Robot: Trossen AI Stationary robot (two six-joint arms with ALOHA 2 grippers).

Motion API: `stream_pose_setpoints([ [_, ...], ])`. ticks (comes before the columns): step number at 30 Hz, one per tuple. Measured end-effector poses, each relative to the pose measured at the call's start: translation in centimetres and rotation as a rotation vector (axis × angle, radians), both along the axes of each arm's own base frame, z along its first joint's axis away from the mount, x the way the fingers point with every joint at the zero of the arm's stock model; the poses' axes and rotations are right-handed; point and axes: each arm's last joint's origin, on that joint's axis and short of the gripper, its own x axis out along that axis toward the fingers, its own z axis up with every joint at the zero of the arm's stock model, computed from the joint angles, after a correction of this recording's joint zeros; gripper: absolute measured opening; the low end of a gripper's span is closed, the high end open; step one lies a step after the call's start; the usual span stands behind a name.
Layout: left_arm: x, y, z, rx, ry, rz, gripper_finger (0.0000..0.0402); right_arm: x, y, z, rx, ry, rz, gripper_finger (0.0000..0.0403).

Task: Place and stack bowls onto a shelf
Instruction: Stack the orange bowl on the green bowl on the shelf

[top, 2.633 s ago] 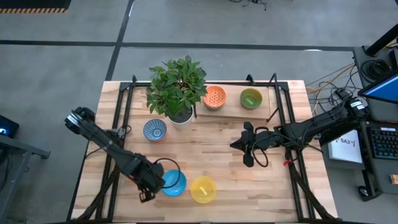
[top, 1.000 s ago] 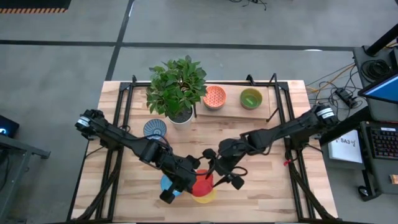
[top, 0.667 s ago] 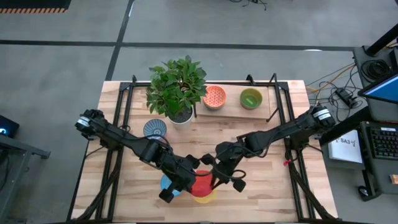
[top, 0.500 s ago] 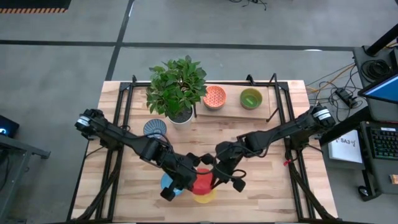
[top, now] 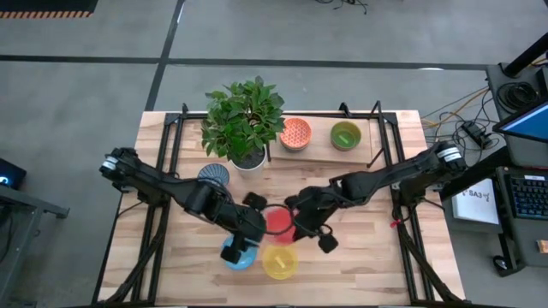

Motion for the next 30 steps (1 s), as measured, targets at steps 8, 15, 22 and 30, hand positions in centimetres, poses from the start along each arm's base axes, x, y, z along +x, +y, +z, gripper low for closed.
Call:
stream_pose_setpoints([
  [8, -1.8, 1.8, 2.4, 0.245, -0.101, 0.210, 0.0178, -3.6, -4.7, 0.6, -0.228, 0.270, -0.430, 0.0008],
  [15, -2.5, 2.4, 3.0, 0.319, -0.155, 0.300, 0.0178, -7.8, -10.3, 1.9, -0.465, 0.438, -0.961, 0.0008],
  [22, -2.5, 2.4, 2.2, 0.331, -0.136, 0.305, 0.0178, -10.3, -16.4, 2.3, -0.434, 0.493, -1.175, 0.0008],
  [30, -3.2, 2.0, 1.7, 0.334, -0.115, 0.293, 0.0178, -11.9, -21.2, -0.2, -0.334, 0.541, -1.229, 0.0008],
])
